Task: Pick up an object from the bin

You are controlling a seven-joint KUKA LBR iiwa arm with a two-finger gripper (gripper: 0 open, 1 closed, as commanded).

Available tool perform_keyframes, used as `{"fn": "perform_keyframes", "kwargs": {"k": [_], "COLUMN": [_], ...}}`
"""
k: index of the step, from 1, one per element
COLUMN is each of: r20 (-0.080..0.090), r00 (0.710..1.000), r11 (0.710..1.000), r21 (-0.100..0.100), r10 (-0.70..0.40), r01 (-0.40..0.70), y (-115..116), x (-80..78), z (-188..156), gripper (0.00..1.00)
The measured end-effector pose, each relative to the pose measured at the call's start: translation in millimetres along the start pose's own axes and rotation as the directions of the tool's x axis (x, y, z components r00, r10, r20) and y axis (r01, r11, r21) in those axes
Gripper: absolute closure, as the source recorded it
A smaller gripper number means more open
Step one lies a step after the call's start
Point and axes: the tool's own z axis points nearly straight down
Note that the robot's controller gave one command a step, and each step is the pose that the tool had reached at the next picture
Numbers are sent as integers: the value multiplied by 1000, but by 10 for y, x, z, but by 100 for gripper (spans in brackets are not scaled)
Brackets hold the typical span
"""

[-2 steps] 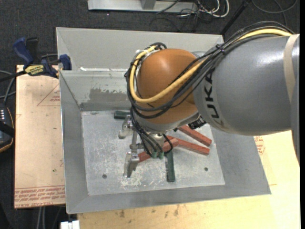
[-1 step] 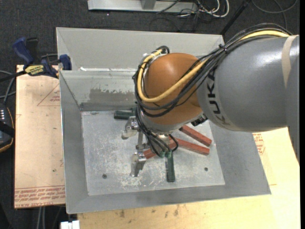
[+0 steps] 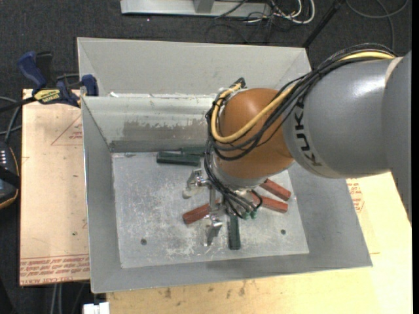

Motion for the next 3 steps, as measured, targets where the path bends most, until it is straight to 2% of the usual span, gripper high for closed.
{"fn": "perform_keyframes", "kwargs": {"k": [1, 2, 3], "r20": [-4, 13, 4], "r00": [985, 998, 998], "r11": [985, 998, 998], "r21": [1, -3, -2], "r10": [171, 56, 56], "r01": [-171, -56, -56], "y": [-75, -619, -626], "x": [28, -381, -353], "z": [140, 788, 809], "gripper": [0, 100, 0]}}
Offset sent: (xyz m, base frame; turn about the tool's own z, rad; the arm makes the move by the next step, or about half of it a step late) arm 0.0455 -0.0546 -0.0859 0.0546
